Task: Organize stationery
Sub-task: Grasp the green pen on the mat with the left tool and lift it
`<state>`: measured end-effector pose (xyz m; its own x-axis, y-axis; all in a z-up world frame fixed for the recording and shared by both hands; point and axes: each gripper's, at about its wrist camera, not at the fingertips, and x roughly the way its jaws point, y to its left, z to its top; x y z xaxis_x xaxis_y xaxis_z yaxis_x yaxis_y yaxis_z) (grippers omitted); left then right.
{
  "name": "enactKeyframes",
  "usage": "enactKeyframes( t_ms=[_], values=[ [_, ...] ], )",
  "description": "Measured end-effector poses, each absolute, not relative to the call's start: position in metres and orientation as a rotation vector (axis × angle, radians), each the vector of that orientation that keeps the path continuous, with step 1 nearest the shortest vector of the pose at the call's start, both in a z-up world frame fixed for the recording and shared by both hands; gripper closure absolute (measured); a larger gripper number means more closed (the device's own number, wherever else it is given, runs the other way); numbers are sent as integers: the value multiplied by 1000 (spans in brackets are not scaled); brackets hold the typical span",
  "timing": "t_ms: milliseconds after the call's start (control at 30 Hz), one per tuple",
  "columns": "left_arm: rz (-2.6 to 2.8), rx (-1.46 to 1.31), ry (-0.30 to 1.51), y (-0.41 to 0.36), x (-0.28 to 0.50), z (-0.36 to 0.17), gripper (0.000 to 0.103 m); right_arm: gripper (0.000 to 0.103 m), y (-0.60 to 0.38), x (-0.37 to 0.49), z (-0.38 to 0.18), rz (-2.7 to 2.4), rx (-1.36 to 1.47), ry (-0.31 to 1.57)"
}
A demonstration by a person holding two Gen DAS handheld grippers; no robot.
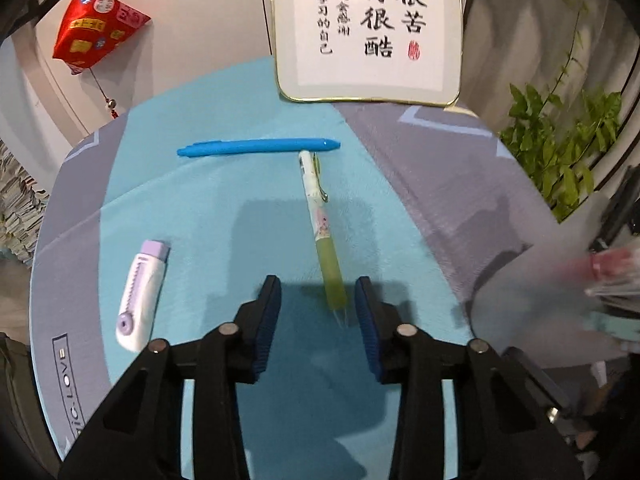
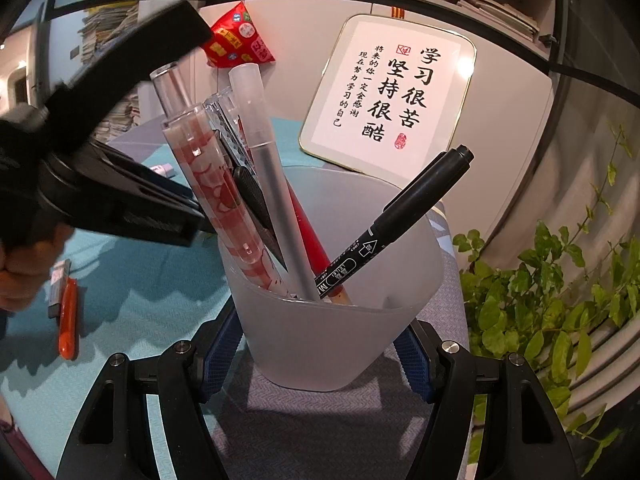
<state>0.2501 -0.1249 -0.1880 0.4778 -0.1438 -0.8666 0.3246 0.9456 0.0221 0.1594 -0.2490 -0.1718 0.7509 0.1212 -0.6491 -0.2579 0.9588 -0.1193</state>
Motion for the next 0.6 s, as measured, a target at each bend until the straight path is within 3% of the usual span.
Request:
enactKeyframes(
  t_ms=[167,600],
  values=[
    [-321,168,1060,-124,253,-193,94,32,-247,160,-173,208,-215,704],
    [-398,92,1164,-81,181,-185,94,32,-247,160,-174,207,-216,704]
  ],
)
